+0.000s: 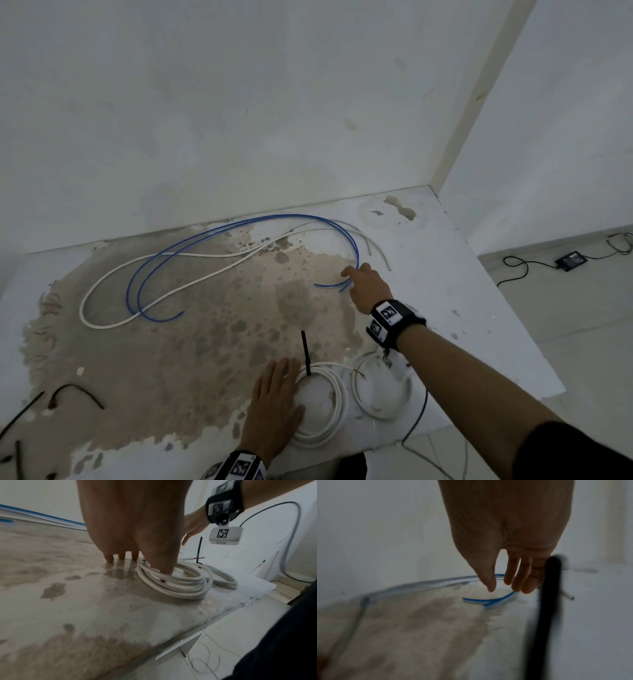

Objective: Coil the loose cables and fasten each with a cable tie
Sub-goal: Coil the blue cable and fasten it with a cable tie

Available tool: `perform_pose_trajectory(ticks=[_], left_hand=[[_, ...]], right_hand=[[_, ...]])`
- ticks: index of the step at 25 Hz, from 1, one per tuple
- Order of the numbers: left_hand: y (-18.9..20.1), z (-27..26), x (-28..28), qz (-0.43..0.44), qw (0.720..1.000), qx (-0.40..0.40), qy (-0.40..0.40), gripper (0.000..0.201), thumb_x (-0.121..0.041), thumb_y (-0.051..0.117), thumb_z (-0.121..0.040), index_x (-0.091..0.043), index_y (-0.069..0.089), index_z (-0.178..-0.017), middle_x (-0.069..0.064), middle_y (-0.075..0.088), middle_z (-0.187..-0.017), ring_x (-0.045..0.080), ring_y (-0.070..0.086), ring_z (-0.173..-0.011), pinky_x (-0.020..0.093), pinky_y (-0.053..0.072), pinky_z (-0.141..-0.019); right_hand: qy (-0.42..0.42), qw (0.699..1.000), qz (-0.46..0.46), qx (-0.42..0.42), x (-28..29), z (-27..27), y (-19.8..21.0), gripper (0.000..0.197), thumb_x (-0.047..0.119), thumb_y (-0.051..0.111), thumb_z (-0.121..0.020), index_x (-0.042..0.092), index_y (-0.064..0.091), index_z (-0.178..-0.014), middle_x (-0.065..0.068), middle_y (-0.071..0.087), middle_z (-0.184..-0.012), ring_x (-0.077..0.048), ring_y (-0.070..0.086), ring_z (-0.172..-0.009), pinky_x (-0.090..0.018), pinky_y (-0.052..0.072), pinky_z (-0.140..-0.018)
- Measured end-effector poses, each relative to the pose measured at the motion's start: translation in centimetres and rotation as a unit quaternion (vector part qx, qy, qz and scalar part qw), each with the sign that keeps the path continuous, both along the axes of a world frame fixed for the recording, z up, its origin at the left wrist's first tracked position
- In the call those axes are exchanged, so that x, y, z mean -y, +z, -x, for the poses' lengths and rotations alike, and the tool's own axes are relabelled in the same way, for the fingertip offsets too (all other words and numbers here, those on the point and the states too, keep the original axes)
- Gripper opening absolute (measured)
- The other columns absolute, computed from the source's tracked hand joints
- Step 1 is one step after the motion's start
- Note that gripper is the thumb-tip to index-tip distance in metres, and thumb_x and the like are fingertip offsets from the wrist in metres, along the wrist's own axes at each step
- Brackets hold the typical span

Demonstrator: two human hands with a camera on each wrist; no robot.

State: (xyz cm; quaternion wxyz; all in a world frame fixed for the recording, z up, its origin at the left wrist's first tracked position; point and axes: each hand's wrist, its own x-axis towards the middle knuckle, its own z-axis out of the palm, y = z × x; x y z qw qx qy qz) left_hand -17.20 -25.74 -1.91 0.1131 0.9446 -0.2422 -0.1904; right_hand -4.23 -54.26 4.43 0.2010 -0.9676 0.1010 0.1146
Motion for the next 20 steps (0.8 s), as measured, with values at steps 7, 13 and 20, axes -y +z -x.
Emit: perform_pose_trajectory(ticks=[7,13,20], left_hand=[[-0.5,0.3,-0.2,0.005,1.0,0.027,-0.012,0.08,-0.055,0.053,-0.077,-0.019,0.038,-0.147,0.008,0.05,-0.146,0.026,0.031,-0.137,0.03,0.007,-0.112],[-0.9,0.2,-0.2,0.04,0.999,0.018,-0.012,0.072,-0.054,0.055,-0.076,-0.016,0.054,-0.138,0.007,0.054,-0.142,0.026,0.035,-0.134,0.029,0.007,-0.113],[1.2,-1.1,-0.3,0.049,0.998,0.027,-0.012,0.069,-0.054,0.046,-0.076,-0.023,0.046,-0.138,0.0,0.059,-0.135,0.024,0.061,-0.119,0.033,0.046,-0.096]], right_hand=[[0.158,0.966,0.206,-0.019,2.6,-3.1,-2.4,0.022,0.015,0.048,-0.101,0.013,0.054,-0.122,-0.016,0.043,-0.131,-0.034,0.051,-0.109,-0.038,0.04,-0.067],[0.114,0.99,-0.016,0.086,4.0,-4.4,0.9,0.006,0.019,0.053,-0.1,0.015,0.056,-0.102,-0.007,0.062,-0.104,-0.032,0.062,-0.087,-0.038,0.047,-0.069],[0.0,0.905,-0.389,0.171,2.3,-5.6,13.7,0.008,0.014,0.056,-0.1,0.021,0.059,-0.096,-0.008,0.072,-0.088,-0.02,0.062,-0.071,-0.034,0.056,-0.066]])
